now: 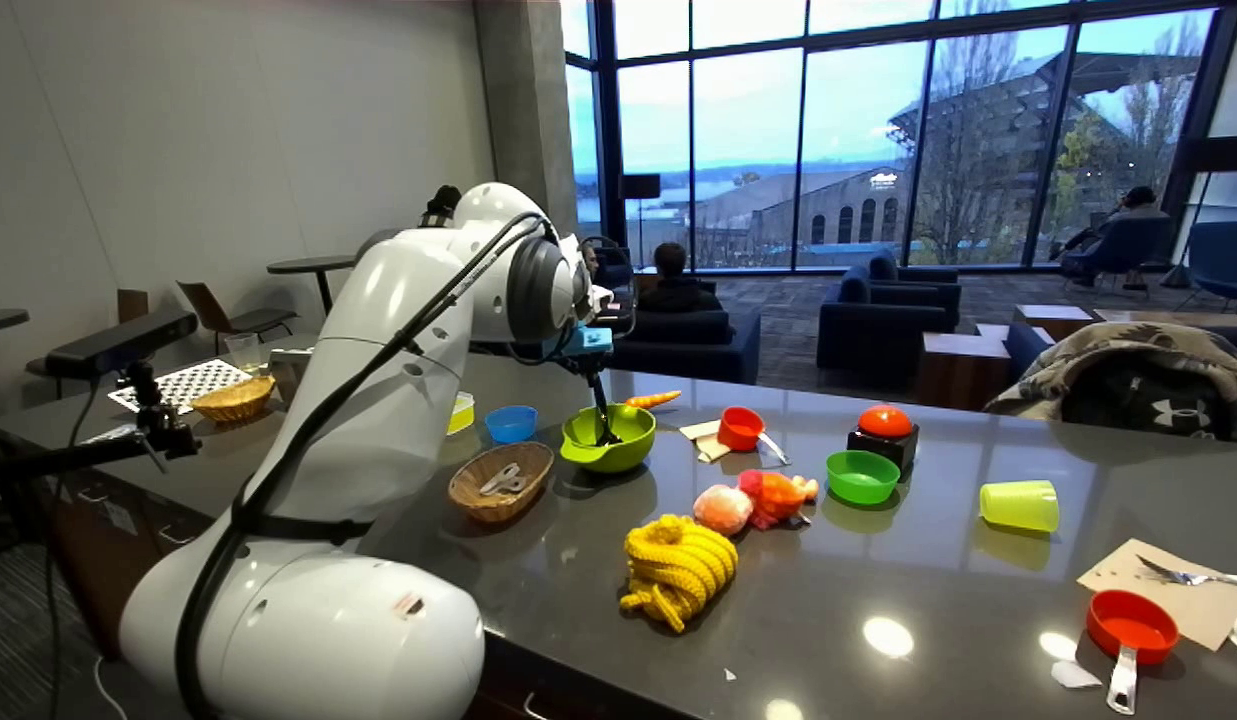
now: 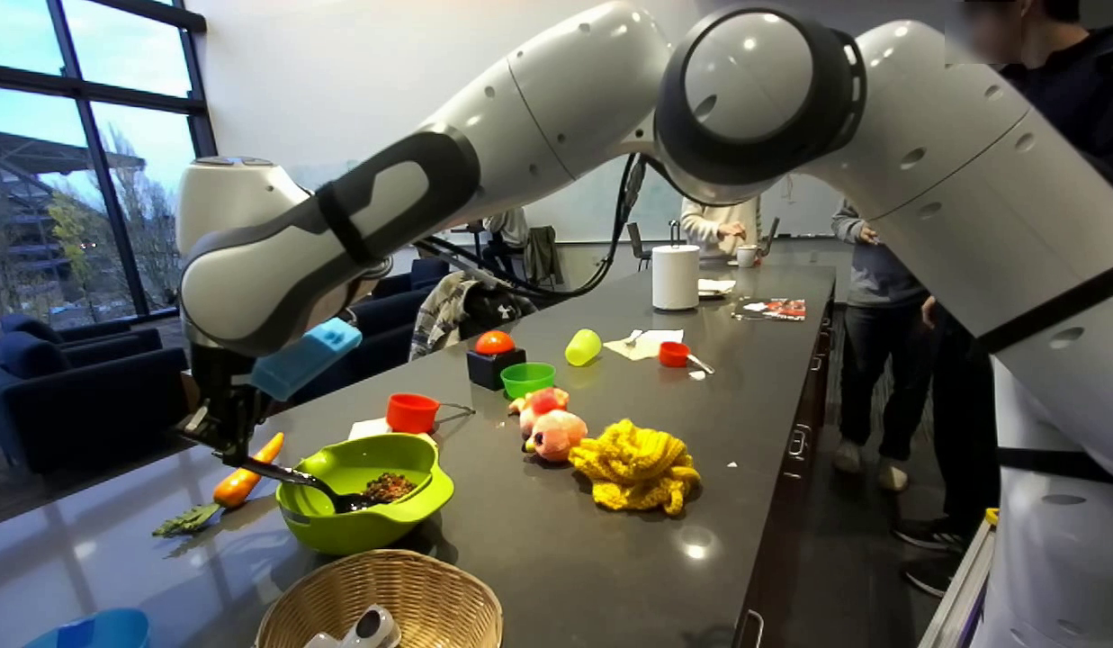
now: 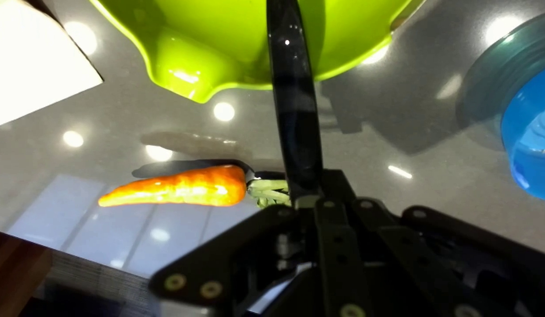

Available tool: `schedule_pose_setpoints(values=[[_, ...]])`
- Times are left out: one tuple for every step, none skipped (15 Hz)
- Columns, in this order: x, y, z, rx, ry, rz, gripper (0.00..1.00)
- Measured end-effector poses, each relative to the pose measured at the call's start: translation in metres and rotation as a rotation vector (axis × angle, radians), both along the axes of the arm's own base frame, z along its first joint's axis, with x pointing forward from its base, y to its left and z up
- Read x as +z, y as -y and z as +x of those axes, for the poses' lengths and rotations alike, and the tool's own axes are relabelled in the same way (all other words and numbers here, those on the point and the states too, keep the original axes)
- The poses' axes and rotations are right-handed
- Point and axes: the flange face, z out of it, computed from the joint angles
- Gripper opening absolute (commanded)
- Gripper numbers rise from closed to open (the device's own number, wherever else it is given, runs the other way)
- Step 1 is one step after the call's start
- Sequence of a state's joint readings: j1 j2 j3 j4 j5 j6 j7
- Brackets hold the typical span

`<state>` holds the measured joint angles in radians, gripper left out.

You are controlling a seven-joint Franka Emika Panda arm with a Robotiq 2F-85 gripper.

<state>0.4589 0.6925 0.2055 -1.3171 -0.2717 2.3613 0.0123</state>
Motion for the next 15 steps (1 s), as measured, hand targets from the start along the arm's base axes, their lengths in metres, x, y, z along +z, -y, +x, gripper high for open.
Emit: schedule_pose_setpoints(values=[[0.000, 0.000, 0.000, 0.001, 0.000, 0.000, 0.32], [0.000, 0.001, 0.000, 0.002, 0.000, -0.001, 0.39], [0.000, 0.001, 0.001, 0.003, 0.000, -0.001, 0.45], [0.000, 0.002, 0.001, 0.003, 0.000, -0.002, 0.52], [0.000, 0.002, 0.001, 0.003, -0.001, -0.003, 0.58], [-0.001, 0.002, 0.001, 0.004, -0.001, -0.003, 0.65], [-0.001, 0.002, 0.001, 0.004, -0.002, -0.003, 0.73], [-0.001, 0.002, 0.002, 0.004, -0.002, -0.003, 0.79], [-0.002, 0.003, 0.002, 0.004, -0.003, -0.003, 0.87], [-0.002, 0.003, 0.002, 0.003, -0.004, -0.003, 0.93], [-0.003, 0.003, 0.002, 0.003, -0.005, -0.004, 0.99], [-0.005, 0.003, 0.002, 0.004, -0.007, -0.005, 1.00], [-0.007, 0.003, 0.001, 0.005, -0.009, -0.006, 1.00], [-0.009, 0.002, 0.001, 0.006, -0.012, -0.007, 1.00], [-0.010, 0.002, 0.001, 0.010, -0.014, -0.009, 1.00]])
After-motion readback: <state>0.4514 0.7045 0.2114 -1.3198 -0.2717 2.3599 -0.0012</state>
